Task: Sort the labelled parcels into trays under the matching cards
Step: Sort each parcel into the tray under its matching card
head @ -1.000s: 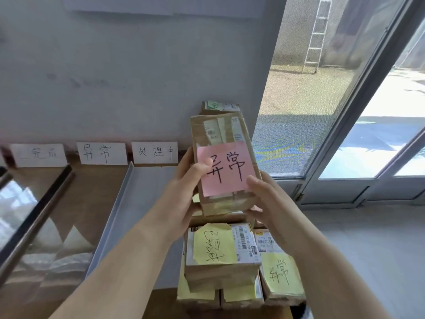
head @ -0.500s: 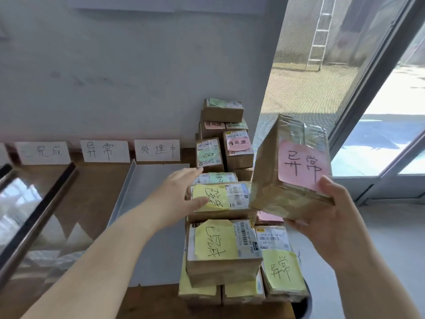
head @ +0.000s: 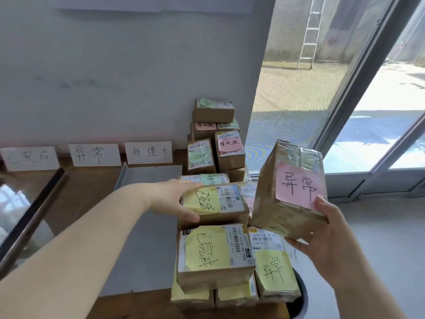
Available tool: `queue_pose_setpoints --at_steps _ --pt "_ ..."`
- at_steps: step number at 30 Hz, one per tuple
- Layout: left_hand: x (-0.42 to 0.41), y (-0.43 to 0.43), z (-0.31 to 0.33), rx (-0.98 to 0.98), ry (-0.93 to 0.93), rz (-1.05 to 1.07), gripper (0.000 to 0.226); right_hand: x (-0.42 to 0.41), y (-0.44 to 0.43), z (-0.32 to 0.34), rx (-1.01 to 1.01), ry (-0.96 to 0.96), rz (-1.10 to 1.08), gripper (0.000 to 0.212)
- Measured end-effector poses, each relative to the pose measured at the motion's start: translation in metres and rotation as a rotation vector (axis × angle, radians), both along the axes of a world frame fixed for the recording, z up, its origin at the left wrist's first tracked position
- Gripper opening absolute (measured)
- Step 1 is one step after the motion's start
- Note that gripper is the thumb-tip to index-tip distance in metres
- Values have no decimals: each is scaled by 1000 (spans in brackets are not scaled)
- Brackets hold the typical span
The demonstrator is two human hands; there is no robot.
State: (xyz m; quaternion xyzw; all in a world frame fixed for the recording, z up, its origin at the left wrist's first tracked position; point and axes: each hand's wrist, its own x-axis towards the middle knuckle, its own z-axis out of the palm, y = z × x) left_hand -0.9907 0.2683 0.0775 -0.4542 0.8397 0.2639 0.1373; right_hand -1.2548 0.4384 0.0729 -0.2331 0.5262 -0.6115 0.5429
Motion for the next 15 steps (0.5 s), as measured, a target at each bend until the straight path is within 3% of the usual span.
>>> queue_pose_setpoints --at_steps 4,7,12,15 --pt "0 0 -1 16 33 -18 102 4 -1 -4 27 18 5 101" --pt "-3 2 0 5 95 -8 97 6 -3 -4 28 26 -5 99" --pt "-2 4 2 -46 215 15 94 5 -4 -2 0 -19 -34 47" --pt "0 4 7 -68 263 17 93 5 -5 -4 0 -7 -40 45"
